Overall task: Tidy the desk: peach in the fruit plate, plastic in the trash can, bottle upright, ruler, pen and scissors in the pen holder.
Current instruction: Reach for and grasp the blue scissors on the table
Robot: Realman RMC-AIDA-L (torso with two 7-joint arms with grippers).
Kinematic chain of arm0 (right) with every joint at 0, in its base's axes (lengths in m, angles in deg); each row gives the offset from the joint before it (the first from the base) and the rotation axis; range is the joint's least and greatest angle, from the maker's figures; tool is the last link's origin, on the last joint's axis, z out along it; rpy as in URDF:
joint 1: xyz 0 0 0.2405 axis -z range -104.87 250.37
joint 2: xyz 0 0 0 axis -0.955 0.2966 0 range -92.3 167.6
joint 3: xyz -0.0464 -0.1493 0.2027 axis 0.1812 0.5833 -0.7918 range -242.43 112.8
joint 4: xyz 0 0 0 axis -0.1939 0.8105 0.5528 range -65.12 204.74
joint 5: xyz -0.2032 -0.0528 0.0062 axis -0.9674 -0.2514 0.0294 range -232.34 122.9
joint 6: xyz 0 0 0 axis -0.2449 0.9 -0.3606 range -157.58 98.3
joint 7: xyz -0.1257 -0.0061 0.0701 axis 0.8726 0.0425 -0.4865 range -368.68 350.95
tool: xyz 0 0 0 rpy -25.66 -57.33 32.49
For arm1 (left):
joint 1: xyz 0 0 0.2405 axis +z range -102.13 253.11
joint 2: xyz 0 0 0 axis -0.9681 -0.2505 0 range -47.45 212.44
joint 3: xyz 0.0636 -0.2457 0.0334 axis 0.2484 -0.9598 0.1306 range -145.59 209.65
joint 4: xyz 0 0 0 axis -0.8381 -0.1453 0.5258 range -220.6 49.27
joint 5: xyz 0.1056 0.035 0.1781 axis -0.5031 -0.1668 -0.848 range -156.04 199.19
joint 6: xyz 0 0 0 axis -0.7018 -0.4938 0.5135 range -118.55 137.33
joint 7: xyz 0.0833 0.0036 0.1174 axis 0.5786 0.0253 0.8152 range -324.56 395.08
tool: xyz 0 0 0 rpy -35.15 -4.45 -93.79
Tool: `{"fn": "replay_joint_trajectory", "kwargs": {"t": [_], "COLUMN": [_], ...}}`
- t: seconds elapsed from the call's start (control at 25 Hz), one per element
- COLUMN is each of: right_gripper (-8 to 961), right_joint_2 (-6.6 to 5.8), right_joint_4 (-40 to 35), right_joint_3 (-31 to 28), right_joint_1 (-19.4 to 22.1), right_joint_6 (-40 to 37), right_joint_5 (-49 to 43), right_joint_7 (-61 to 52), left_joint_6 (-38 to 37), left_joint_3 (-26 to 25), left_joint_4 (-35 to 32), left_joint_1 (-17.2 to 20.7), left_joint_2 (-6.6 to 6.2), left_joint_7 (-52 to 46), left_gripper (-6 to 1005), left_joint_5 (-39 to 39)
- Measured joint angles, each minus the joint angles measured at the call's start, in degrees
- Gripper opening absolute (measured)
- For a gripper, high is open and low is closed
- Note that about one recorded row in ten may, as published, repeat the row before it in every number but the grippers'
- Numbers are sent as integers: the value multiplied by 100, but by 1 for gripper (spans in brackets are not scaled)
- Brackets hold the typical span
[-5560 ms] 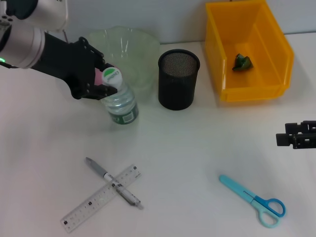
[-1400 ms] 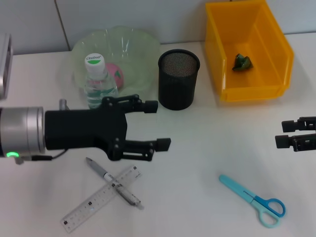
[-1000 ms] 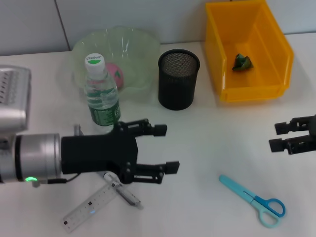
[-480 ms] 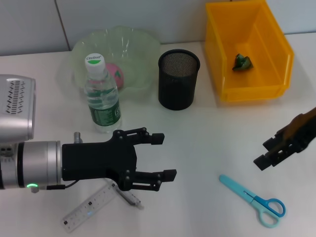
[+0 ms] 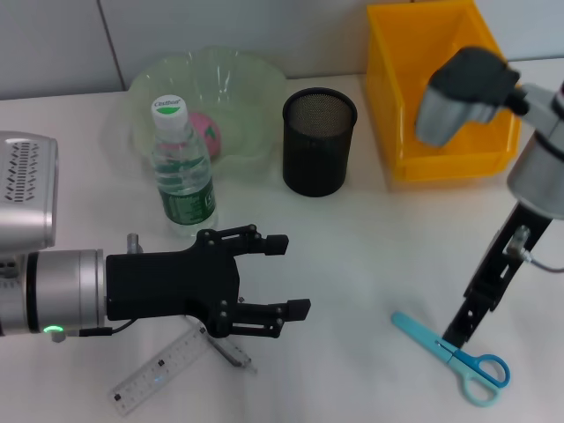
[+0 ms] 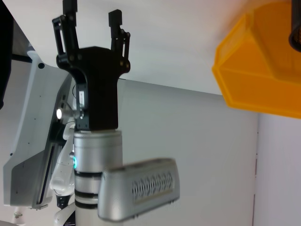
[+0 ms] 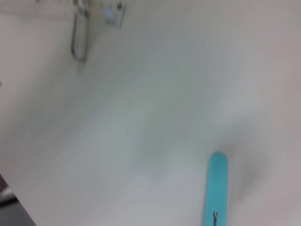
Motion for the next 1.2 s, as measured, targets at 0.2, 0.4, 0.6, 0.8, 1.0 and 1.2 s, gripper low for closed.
{"fn": "replay_joint_trajectory", "kwargs": {"t": [0.2,0.4,0.6,0.8,1.0,1.2], "right_gripper": [790,790,790,790,790,790], "right_joint_2": [7,13,30,32,40,43], "right_joint_4": [-24,-57,-284,-329,-331,-340], "right_joint_3": [645,1173,1583,1867,1966,1996], "right_joint_1": [-19,-34,-37,-28,80,226], "right_joint_6": [124,340,426,494,600,726], "right_joint_5": [0,1,266,402,442,444], "right_joint_7": [-446,-849,-1264,-1462,-1690,-1930], "left_joint_6": [-3,6,10,1,-19,-19], "left_joint_3": [-7,-11,-25,-42,-52,-50], "left_joint_4": [-7,2,-11,-19,-25,-16], "left_joint_1": [7,16,17,17,18,11], "left_joint_2": [-10,-10,-30,-43,-70,-91], "left_joint_7": [-1,-3,-49,-58,-60,-60], "left_gripper": [858,856,855,853,852,850], "left_joint_5": [-2,-11,-33,-45,-45,-46]}}
